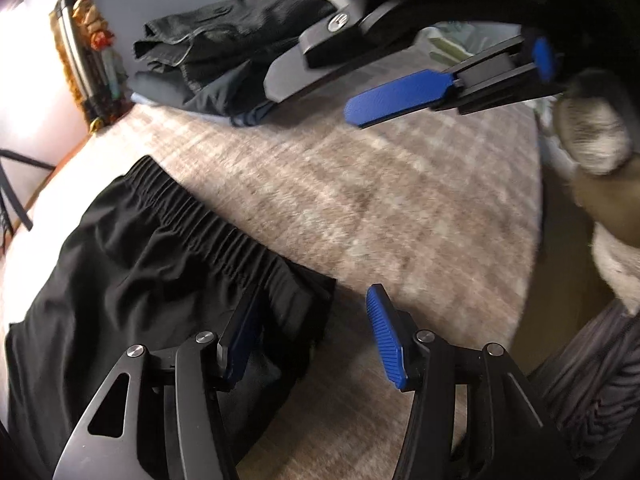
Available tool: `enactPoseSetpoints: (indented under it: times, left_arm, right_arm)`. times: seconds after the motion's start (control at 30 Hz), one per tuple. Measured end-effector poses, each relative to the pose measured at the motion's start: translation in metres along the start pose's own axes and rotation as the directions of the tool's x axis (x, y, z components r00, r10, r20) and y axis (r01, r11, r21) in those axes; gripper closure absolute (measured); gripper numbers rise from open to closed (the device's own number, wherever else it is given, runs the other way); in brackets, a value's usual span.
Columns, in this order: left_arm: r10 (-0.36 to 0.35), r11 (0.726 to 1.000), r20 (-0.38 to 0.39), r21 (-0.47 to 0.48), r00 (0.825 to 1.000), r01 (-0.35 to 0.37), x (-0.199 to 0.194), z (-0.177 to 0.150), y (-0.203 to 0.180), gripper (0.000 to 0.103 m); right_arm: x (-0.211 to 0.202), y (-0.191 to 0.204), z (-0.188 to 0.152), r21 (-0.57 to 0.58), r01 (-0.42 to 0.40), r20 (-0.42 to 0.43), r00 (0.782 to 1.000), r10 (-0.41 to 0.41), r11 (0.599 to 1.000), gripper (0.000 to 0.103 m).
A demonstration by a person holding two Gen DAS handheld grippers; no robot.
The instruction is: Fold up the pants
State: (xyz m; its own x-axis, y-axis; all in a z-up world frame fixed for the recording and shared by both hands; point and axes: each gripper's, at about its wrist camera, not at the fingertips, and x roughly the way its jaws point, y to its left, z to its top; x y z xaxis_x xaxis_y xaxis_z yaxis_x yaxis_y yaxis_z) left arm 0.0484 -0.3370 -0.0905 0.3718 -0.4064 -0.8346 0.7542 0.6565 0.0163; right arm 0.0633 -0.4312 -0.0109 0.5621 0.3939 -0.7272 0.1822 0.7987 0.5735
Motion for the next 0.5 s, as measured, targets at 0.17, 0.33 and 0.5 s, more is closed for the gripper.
enactPoseSetpoints:
  times: [0.17,0.33,0.5]
  left_arm:
    - [0.018,0.998,0.052,-0.054,0.998,-0.016,0.004,-0.002,0.012,0.070]
    - [-0.078,0.974,0.115,-0.205,0.990,0.100,-0.007,-0.002,0.039,0.089]
    - [-0.108,0.944,0.209,-0.284,0.972,0.166,-0.030,-0.004,0.049,0.089]
  right_arm:
    - [0.003,-0.002,0.004,0.011,-0.010,-0.007,1.000,0.010,1.000,0.049]
    - [0.018,-0.002,0.008,0.026,-0.044,-0.047,0.998,0.045,0.999,0.043]
    - [0.049,0.001,0.015,0.063,-0.109,-0.114,0.987,0.116,0.992,0.029]
